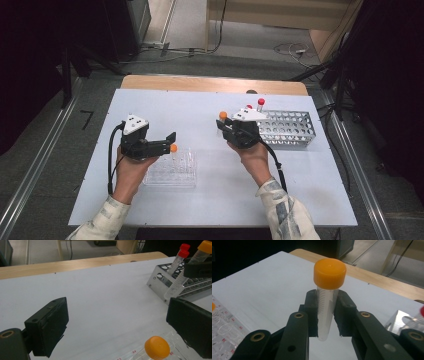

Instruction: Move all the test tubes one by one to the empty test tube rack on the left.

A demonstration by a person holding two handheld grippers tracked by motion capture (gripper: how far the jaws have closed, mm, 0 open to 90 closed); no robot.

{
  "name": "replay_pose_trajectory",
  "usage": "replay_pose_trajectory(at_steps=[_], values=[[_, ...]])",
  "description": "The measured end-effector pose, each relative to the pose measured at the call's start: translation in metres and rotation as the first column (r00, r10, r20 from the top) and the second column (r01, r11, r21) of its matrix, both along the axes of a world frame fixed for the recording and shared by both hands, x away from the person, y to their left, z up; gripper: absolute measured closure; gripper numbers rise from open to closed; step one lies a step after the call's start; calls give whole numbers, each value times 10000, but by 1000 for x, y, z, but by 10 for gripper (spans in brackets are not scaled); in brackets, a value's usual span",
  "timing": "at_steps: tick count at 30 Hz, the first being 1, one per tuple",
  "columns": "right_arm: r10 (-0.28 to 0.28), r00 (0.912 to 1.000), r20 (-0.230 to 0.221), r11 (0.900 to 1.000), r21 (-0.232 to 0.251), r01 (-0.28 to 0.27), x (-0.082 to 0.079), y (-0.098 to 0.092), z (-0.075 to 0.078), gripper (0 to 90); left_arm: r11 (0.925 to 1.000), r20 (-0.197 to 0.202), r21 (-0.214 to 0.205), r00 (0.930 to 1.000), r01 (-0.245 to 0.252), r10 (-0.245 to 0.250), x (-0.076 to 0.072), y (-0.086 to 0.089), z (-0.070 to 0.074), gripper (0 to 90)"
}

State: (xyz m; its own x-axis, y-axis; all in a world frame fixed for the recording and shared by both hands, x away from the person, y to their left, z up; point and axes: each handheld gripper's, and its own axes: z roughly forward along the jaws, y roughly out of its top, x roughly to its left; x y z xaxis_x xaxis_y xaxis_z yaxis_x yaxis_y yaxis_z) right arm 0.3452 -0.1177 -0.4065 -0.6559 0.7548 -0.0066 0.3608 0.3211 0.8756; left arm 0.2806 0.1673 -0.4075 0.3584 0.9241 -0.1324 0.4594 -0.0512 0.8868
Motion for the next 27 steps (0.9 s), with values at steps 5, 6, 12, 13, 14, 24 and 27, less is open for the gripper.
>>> replay_pose_trajectory(at_steps=[5,6,12,13,14,24,27], values=[[216,9996,-200,9998,-32,-216,1,16,-7,714,10000,27,57,10000,15,-16,6,-3,0,51],[296,9994,-168,9995,-67,-297,2,19,-8,713,9999,38,125,10000,7,-7,7,-5,0,51],[619,9978,-228,9978,-211,-624,2,40,-11,714,9999,166,-59,9998,91,-90,15,-11,5,61],[676,9974,-253,9974,-230,-682,2,43,-12,714,9999,219,-70,9997,132,-131,15,-13,6,62],[707,9972,-244,9971,-261,-713,2,46,-12,713,9998,233,-56,9996,174,-172,16,-14,6,67],[930,9950,-368,9945,-444,-946,6,68,-21,714,9989,290,-84,9985,462,-460,26,-29,9,125],[992,9941,-434,9938,-455,-1011,6,72,-21,714,9979,306,-11,9974,651,-651,29,-34,10,160]])
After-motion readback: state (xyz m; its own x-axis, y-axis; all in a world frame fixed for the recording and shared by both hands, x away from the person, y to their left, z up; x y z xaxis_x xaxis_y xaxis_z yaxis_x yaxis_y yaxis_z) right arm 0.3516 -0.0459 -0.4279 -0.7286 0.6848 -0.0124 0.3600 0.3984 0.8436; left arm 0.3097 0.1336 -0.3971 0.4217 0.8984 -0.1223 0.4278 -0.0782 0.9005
